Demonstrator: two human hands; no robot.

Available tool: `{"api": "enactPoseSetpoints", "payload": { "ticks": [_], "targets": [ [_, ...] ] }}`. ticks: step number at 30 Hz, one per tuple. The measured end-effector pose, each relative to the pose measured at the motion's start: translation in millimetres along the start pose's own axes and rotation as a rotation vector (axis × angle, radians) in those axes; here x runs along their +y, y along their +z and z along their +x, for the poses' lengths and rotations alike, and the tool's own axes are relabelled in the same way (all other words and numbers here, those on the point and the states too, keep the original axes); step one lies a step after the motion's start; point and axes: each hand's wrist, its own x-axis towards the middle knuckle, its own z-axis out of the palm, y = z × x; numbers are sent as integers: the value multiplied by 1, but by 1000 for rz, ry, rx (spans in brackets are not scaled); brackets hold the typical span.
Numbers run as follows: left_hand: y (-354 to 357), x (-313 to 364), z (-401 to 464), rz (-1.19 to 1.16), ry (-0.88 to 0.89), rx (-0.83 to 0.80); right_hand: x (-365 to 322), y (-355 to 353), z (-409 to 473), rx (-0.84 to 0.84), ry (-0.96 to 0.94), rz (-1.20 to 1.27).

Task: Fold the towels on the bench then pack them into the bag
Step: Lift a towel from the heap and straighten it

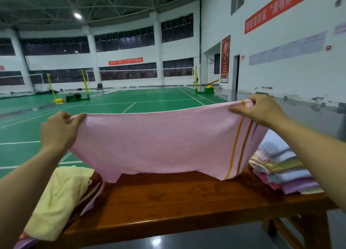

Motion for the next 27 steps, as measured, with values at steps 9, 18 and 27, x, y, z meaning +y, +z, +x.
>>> {"api": "enactPoseSetpoints", "payload": {
  "ticks": [9,18,27],
  "targets": [
    [-45,34,-5,-86,33,90,-14,-60,-17,194,-63,-41],
    [-74,50,0,-65,88,155,-10,-85,0,315,-242,-420],
    [20,-14,-22,144,44,-66,29,36,-12,-30,-57,-770]
  ]
}}
